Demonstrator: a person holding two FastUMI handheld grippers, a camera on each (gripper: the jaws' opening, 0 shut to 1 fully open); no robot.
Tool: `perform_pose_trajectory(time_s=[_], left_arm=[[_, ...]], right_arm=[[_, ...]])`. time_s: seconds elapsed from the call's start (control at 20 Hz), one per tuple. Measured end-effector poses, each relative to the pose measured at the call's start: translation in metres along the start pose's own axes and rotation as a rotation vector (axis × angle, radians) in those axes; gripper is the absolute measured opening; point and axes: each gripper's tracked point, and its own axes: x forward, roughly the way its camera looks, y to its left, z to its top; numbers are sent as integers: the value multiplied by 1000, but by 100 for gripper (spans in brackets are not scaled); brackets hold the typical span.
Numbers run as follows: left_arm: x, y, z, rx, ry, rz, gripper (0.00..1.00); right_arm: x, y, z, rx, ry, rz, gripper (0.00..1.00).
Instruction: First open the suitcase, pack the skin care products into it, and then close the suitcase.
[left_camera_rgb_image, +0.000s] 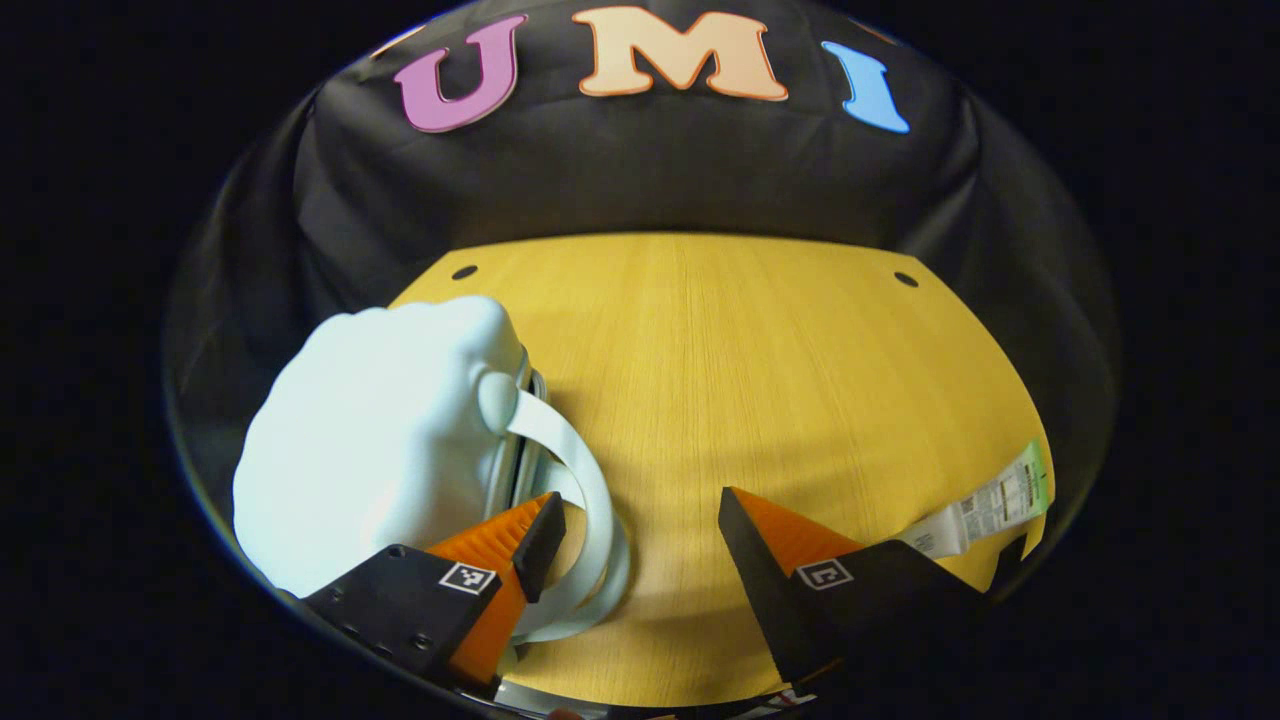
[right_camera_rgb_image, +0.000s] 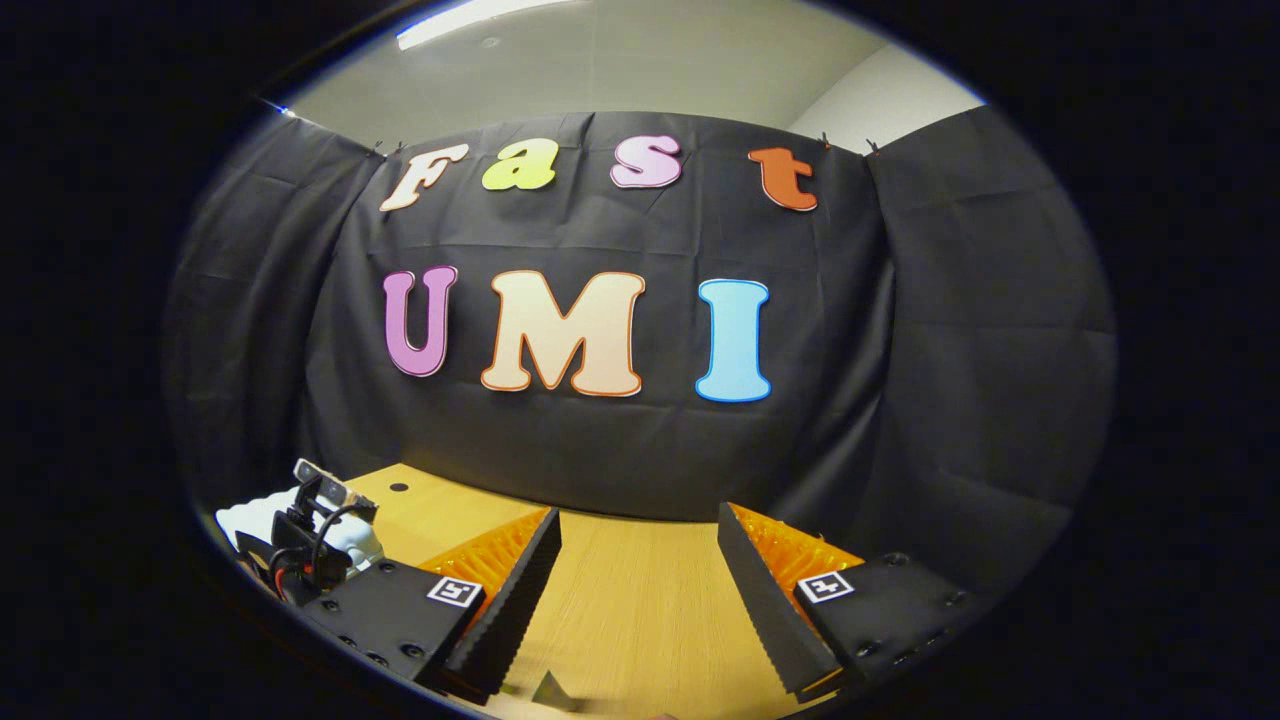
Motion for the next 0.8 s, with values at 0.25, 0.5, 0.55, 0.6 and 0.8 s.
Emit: perform_pose_trajectory(time_s=[0.25,0.5,0.55,0.6,0.8], left_arm=[[15,-1,-5,11,50,-26,79],[17,20,-8,8,94,4,26],[15,18,-7,8,114,-20,13],[15,18,-9,9,135,-43,12],[7,15,0,23,121,-79,3]], right_arm=[[-3,-17,-7,-7,25,-35,98],[-4,-18,-6,-14,10,-38,98],[-5,-15,-8,-16,8,-32,98],[-6,-13,-7,-18,6,-25,98],[-11,-10,0,-28,-29,-18,98]])
